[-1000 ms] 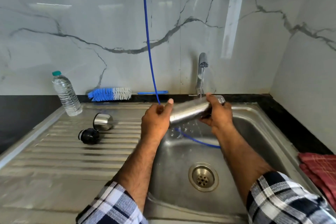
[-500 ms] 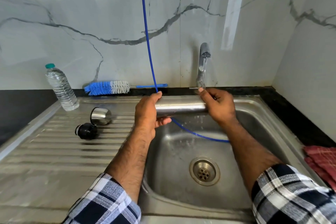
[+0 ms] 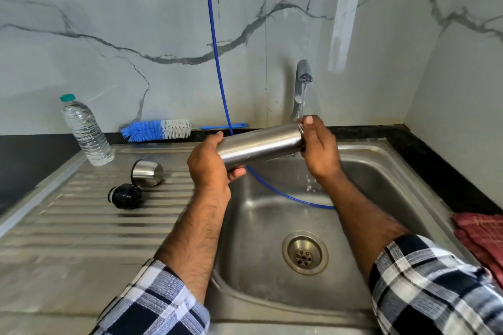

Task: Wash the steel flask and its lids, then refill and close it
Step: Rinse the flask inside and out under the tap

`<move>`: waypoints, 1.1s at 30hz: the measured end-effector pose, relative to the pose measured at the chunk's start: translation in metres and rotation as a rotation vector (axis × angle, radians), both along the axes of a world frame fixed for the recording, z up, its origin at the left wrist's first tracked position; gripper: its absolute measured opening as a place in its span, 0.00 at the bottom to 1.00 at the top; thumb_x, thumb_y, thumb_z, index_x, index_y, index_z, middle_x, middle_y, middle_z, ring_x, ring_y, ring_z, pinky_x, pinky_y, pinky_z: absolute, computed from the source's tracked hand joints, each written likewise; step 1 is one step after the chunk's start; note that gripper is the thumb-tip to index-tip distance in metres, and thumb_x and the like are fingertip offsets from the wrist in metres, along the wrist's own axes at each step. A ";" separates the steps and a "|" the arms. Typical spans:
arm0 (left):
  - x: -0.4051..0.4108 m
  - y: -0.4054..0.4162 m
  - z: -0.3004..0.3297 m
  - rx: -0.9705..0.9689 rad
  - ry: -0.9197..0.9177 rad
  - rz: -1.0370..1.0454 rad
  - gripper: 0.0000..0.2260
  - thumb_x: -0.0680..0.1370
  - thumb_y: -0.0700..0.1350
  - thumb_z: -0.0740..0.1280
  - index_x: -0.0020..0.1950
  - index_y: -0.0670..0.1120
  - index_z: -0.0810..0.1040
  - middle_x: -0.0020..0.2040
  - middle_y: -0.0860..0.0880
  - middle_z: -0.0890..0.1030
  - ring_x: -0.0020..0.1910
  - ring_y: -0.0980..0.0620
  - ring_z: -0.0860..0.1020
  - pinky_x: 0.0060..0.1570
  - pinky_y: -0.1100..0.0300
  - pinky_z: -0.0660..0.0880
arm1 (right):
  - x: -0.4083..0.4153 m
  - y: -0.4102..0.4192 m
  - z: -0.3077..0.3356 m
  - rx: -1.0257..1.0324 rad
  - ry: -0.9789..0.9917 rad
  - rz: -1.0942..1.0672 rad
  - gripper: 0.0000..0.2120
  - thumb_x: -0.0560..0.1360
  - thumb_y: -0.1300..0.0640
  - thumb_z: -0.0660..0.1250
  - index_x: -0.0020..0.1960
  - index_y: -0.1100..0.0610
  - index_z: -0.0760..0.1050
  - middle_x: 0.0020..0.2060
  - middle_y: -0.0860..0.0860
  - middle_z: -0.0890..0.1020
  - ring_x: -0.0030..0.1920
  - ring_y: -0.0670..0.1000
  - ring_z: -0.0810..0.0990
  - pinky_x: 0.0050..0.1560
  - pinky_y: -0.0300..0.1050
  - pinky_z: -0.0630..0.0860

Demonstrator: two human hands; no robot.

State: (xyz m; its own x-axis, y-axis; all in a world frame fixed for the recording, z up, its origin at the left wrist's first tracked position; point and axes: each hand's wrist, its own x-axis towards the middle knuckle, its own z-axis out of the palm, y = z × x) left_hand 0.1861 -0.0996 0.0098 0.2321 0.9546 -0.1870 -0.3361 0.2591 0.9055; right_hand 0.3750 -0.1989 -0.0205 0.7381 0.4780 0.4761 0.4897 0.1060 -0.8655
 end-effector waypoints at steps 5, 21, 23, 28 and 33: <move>-0.017 0.005 0.006 0.101 0.063 0.063 0.11 0.76 0.49 0.74 0.53 0.44 0.83 0.50 0.40 0.83 0.41 0.39 0.84 0.23 0.58 0.76 | -0.011 0.017 0.018 -0.324 0.276 -0.043 0.18 0.86 0.43 0.56 0.55 0.54 0.78 0.50 0.53 0.79 0.49 0.54 0.77 0.51 0.51 0.76; -0.004 0.009 0.000 0.017 0.095 -0.036 0.11 0.75 0.50 0.73 0.51 0.44 0.83 0.43 0.39 0.83 0.27 0.44 0.77 0.22 0.60 0.71 | 0.015 0.007 -0.006 -0.011 -0.159 0.061 0.16 0.84 0.48 0.61 0.39 0.52 0.71 0.31 0.49 0.73 0.34 0.49 0.72 0.38 0.48 0.69; -0.002 0.009 -0.004 0.135 0.082 -0.025 0.11 0.74 0.50 0.74 0.50 0.43 0.83 0.45 0.39 0.83 0.31 0.41 0.79 0.22 0.59 0.72 | 0.006 0.010 0.006 -0.169 0.257 -0.001 0.15 0.83 0.45 0.61 0.46 0.53 0.78 0.37 0.50 0.78 0.38 0.49 0.76 0.40 0.46 0.71; -0.006 0.014 -0.008 0.481 0.079 -0.029 0.15 0.69 0.53 0.76 0.47 0.43 0.80 0.47 0.31 0.79 0.38 0.38 0.79 0.25 0.55 0.75 | 0.011 0.001 0.015 -0.569 0.842 0.191 0.23 0.84 0.42 0.54 0.57 0.59 0.78 0.28 0.50 0.71 0.24 0.47 0.63 0.22 0.38 0.60; -0.004 0.010 -0.001 0.454 0.016 0.003 0.11 0.71 0.50 0.73 0.46 0.44 0.78 0.39 0.41 0.79 0.32 0.41 0.79 0.23 0.59 0.72 | 0.001 0.005 0.027 -0.247 0.597 0.063 0.18 0.81 0.42 0.61 0.42 0.55 0.74 0.29 0.51 0.71 0.26 0.51 0.66 0.27 0.42 0.64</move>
